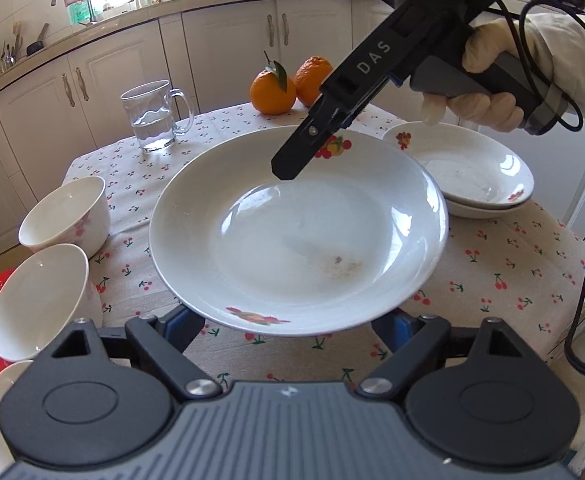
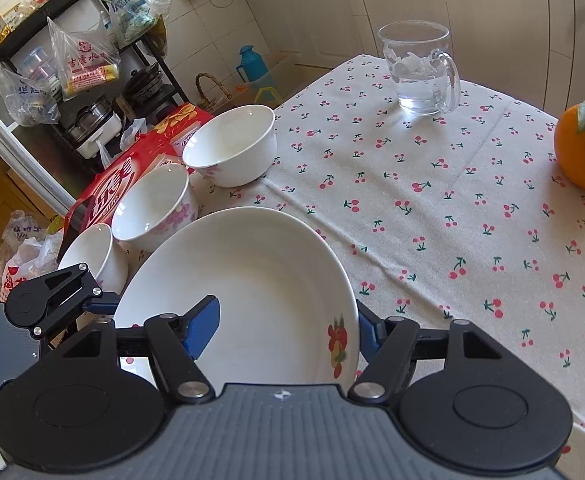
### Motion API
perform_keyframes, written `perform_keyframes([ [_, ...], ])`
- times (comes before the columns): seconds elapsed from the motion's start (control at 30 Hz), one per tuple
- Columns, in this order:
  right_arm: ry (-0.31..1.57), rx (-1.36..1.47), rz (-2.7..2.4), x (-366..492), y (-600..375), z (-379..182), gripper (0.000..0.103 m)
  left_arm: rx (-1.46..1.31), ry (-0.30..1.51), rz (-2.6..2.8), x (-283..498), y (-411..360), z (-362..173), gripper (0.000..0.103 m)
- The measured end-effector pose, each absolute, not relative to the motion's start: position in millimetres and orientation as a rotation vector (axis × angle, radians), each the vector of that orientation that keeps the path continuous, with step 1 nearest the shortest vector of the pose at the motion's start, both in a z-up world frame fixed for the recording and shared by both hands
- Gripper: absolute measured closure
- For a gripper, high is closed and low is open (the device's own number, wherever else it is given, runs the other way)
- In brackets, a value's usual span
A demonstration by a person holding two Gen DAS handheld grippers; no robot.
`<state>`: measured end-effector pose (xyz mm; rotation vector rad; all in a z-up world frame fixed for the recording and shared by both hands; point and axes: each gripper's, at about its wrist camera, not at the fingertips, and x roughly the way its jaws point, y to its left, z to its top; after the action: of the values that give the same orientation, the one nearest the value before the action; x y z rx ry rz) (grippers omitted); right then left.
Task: Organize plates and bowls
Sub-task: 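Carry the held plate with the right tool over the plate stack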
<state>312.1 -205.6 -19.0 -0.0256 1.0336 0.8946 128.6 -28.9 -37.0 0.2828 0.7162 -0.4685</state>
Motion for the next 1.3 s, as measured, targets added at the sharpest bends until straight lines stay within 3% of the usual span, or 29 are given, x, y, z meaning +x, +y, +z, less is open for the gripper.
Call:
perform_keyframes([
  [1.3,0.910,0.156,0.540,222,-372,-11,0.028,0.426,0.691,-0.842,138,-147,-30,0.014],
])
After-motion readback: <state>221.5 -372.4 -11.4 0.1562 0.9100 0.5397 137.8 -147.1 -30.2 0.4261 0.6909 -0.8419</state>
